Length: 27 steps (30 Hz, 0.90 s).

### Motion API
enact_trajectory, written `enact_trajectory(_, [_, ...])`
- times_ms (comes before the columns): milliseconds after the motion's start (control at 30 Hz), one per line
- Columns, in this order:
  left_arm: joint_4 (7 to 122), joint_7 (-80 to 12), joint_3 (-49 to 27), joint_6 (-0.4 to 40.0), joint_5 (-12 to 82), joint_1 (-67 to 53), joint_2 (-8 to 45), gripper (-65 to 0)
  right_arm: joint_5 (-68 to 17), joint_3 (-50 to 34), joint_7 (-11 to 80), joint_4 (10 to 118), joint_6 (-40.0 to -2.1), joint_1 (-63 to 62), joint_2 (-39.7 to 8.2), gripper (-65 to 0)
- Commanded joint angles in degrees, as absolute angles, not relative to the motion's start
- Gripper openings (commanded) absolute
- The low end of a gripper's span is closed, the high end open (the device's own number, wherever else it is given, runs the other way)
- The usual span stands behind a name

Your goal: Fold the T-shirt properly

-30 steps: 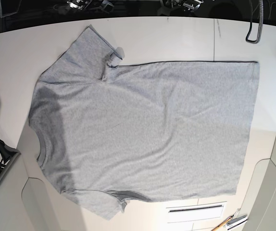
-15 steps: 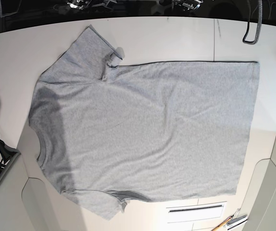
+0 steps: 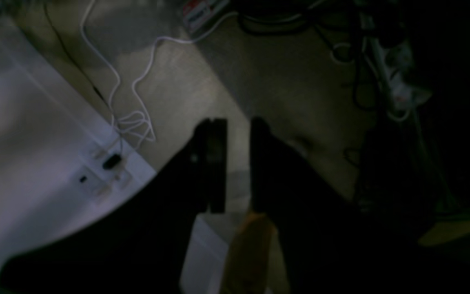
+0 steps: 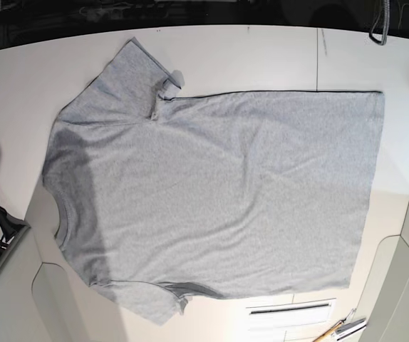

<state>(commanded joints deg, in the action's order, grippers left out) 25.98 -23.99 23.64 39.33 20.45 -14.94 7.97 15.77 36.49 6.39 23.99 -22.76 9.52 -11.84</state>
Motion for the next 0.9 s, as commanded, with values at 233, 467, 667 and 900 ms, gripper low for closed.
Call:
enact_trajectory(233, [47.00, -25.98, 10.87, 39.29, 20.58, -30.22, 10.70, -50.9, 7.18, 36.49, 6.42, 40.77, -22.98, 19.46, -23.55, -55.7])
enact_trajectory(467, [65.01, -28.64, 1.23, 39.29, 24.01, -42.87, 10.66, -50.9, 0.36, 35.75, 6.44, 64.01, -22.98, 31.66, -36.32, -55.7])
enact_trajectory(667, [79.70, -30.50, -4.36, 39.31, 26.83, -52.77, 10.66, -49.7, -0.54, 26.63, 6.50, 83.44, -23.29, 43.68, -44.10, -55.7])
enact_trajectory(900, [98.59, -37.15, -13.23, 39.35, 33.67, -60.34, 10.68, -43.1, -17.34, 8.99, 13.45, 99.77, -33.26, 50.35, -45.21, -55.7])
